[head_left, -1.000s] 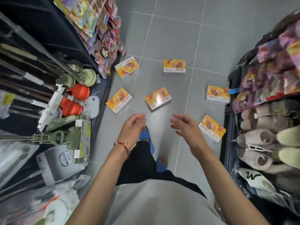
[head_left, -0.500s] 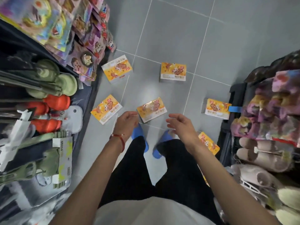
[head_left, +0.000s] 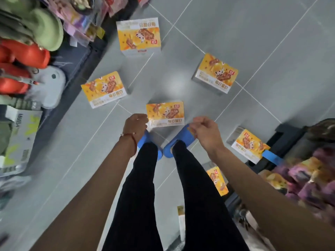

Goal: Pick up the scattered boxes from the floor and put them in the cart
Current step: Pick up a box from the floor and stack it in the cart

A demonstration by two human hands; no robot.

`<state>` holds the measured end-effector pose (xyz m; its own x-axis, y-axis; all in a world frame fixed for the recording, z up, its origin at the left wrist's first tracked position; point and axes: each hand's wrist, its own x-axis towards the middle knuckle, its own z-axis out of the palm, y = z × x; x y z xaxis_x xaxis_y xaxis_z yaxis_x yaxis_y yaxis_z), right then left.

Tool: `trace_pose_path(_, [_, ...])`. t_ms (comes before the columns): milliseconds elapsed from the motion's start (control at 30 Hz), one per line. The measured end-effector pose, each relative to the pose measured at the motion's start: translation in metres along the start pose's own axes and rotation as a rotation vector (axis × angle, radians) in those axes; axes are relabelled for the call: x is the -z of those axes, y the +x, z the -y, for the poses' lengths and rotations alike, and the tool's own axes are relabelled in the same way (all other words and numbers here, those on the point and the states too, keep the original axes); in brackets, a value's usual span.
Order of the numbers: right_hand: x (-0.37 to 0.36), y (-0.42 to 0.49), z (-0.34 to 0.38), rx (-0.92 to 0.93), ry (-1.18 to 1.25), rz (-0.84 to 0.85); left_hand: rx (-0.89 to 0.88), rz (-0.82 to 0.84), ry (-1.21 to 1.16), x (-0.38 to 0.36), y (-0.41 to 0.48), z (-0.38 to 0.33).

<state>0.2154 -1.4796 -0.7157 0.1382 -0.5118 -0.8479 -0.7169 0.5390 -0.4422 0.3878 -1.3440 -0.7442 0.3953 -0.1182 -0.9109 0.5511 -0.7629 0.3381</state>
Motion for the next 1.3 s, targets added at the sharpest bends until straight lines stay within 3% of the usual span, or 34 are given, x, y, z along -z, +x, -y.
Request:
trace_pose_path(200, [-0.032,0.108,-0.043,-0.04,-0.128,0.021,0.124,-0.01,0.083,-0.031,0.1,0.044])
trace_pose_path(500, [-0.09,0.289,-0.133,-0.052,-0.119,-0.059,0.078,-0.158,0.16,-0.079,0.261,0.099])
trace_pose_path(733, [-0.127,0.375,-0.166,-0.065,-0.143,-0.104,0.03,-0.275,-0.013,-0.108,0.354,0.122])
trace_pose_path(1133, [-0.129,0.348,-0.153,-0.024,-0.14,-0.159,0.228,-0.292,-0.114,-0.107,0.348,0.142])
trace_pose_path(1300, [-0.112,0.273,-0.128,0.032,-0.076,-0.207,0.072,-0.276,-0.156,-0.083,0.277,0.121])
